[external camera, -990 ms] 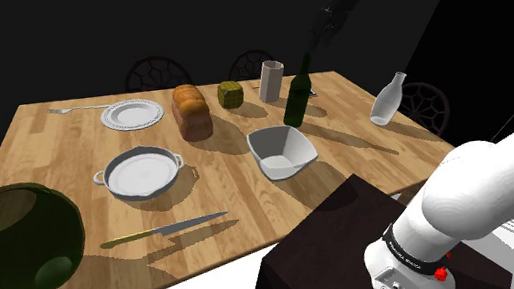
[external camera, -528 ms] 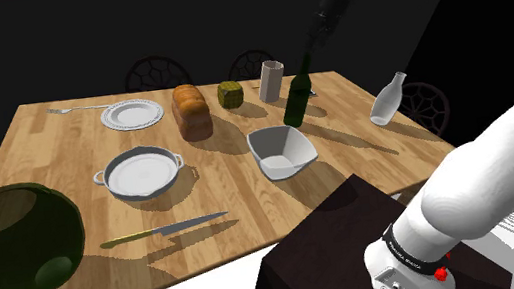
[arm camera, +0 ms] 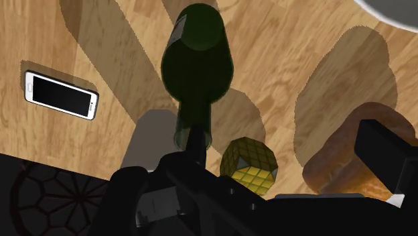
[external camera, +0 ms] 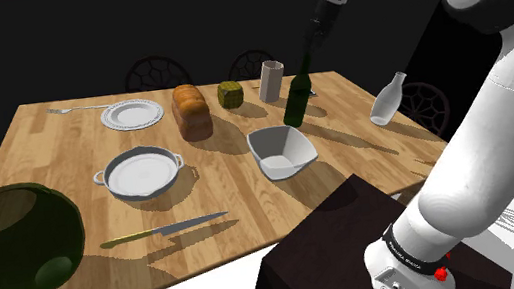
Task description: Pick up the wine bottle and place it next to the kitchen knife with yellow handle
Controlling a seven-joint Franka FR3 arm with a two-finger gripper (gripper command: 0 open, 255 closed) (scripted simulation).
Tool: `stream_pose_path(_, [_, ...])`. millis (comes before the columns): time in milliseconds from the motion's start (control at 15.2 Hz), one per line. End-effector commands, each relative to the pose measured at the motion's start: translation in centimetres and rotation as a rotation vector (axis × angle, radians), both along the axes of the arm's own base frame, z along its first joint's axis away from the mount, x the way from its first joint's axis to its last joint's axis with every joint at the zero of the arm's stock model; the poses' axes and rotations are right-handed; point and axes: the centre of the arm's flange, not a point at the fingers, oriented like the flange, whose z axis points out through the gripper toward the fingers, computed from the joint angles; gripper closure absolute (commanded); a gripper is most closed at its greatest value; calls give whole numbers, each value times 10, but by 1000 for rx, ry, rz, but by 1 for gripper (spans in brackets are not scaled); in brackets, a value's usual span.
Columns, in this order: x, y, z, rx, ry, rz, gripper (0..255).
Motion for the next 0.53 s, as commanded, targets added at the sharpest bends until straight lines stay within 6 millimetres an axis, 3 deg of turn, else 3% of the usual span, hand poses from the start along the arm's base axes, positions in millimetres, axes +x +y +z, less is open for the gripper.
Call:
stream_pose_path(0, [14, -22, -11, 0, 4, 0, 0])
stream_pose_path(198, [37, -52, -24, 0, 10, -3, 0])
stream_pose_path(462, [40, -52, -40, 0, 10, -3, 0])
